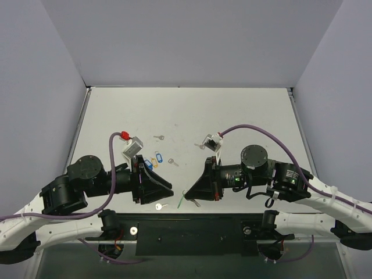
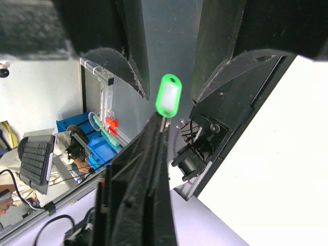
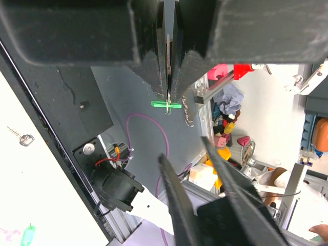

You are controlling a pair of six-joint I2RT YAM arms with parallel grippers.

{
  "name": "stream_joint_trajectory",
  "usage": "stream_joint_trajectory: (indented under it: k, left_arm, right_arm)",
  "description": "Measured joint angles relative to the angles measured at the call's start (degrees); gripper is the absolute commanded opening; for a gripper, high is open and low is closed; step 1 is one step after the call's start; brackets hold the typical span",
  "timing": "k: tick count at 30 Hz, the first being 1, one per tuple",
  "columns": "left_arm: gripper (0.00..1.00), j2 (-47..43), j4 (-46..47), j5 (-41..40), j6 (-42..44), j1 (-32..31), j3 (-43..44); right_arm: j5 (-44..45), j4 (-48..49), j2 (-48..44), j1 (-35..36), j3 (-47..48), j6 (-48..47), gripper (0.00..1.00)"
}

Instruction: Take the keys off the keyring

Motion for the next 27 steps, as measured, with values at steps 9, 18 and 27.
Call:
stream_joint_trajectory:
  k: [9,18,27]
  left_arm:
    - [0.39,0.5,8.3,-1.2,-6.0,0.0,-6.6]
    - [0.36,1.3,11.9,-1.5,-7.5,0.0,-6.8]
    - [0.38,0.2,12.1,-1.9,-7.6,0.0,-6.8]
  right_arm:
    - [0.4,1.0,0.0,0.0,2.0,0.0,0.00]
    - [0.6,1.0,0.1,0.1,2.1,0.2,0.00]
    - [0.7,1.0,0.1,0.1,2.1,0.2,0.00]
